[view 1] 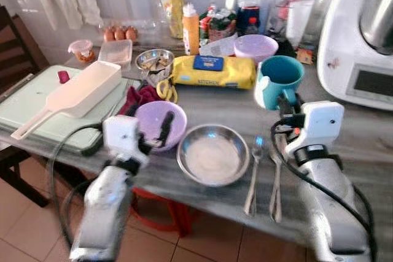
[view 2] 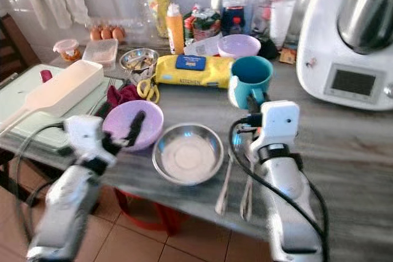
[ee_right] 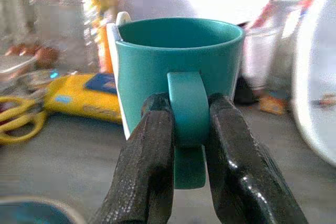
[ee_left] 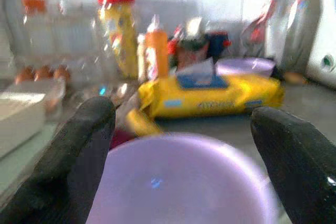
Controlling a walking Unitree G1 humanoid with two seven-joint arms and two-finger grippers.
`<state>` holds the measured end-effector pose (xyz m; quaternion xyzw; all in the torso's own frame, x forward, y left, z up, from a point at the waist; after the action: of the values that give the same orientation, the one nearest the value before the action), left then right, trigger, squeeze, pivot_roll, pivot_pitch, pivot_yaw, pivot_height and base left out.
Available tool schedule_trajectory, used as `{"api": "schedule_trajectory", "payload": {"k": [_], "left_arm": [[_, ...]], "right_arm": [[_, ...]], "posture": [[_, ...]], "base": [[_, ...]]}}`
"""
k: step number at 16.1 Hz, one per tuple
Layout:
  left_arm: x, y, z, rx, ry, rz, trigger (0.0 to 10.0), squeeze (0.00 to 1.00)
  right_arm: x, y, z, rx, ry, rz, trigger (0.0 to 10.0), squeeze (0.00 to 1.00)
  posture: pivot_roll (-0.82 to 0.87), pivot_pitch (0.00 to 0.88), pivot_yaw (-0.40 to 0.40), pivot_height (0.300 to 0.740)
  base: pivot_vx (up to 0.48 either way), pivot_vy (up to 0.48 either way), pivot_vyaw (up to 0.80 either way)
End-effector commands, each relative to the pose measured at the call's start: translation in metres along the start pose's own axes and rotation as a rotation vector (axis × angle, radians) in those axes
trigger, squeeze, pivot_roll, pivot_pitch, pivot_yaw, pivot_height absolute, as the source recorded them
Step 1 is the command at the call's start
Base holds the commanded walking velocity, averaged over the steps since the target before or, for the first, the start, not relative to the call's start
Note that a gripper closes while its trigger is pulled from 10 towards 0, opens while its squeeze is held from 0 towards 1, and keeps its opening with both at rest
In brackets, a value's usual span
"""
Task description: Setting the table
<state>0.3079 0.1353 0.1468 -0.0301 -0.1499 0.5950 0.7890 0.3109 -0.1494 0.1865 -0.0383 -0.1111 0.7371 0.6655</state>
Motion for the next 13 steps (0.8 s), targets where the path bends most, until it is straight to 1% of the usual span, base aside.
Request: {"api": "schedule_trajectory", "payload": {"k": [1, 3, 4, 5, 7, 9, 10, 13], "left_arm": [[0.001, 0.004, 0.002, -0.001, 0.019, -0.027, 10.0, 0.0], [-0.002, 0.006, 0.009, -0.023, 0.044, -0.091, 10.0, 0.0], [-0.009, 0.009, 0.011, -0.014, 0.066, -0.162, 10.0, 0.0], [-0.023, 0.018, 0.008, 0.022, 0.088, -0.297, 10.0, 0.0], [-0.026, 0.028, 0.014, 0.02, 0.106, -0.399, 10.0, 0.0], [-0.026, 0.031, 0.022, 0.005, 0.145, -0.461, 10.0, 0.0], [-0.019, 0.029, 0.023, 0.003, 0.136, -0.455, 10.0, 0.0], [-0.016, 0.03, 0.017, 0.025, 0.115, -0.466, 10.0, 0.0]], "right_arm": [[0.006, -0.001, 0.007, -0.023, 0.012, 0.033, 10.0, 0.0], [0.007, 0.0, 0.006, -0.019, 0.014, 0.038, 10.0, 0.0], [0.009, 0.001, 0.005, -0.016, 0.012, 0.044, 10.0, 0.0], [0.009, 0.0, 0.003, -0.011, 0.007, 0.047, 10.0, 0.0], [0.009, -0.004, 0.004, -0.018, 0.013, 0.055, 10.0, 0.0], [0.006, -0.009, 0.005, -0.024, 0.018, 0.05, 10.0, 0.0], [0.003, -0.012, 0.006, -0.028, 0.021, 0.041, 10.0, 0.0], [-0.001, -0.018, 0.007, -0.027, 0.013, 0.039, 10.0, 0.0]], "posture": [[-0.02, 0.081, 0.034, 0.74], [-0.02, 0.084, 0.033, 0.74], [-0.01, 0.082, 0.031, 0.74], [-0.01, 0.08, 0.026, 0.74], [0.0, 0.085, 0.027, 0.74], [0.0, 0.09, 0.027, 0.74], [0.0, 0.093, 0.029, 0.74], [0.0, 0.096, 0.031, 0.74]], "base": [[0.0, 0.0, 0.0], [0.0, 0.0, 0.0], [0.0, 0.0, 0.0], [0.0, 0.0, 0.0], [0.0, 0.0, 0.0], [0.0, 0.0, 0.0], [0.0, 0.0, 0.0], [0.0, 0.0, 0.0]]}}
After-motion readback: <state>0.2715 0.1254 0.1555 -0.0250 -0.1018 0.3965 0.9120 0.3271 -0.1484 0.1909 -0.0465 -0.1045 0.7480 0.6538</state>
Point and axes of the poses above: a point about 5 cm out from each wrist's last joint towards the gripper, its own y axis pointing back from the gripper into the wrist, its own z axis along the axis of the wrist's last joint, x = y × z, the point moved 4 cm from there along -y, pointing out of the wrist towards the gripper, and after that the axes turned 11 degrees about -y, right-handed, at the moved point
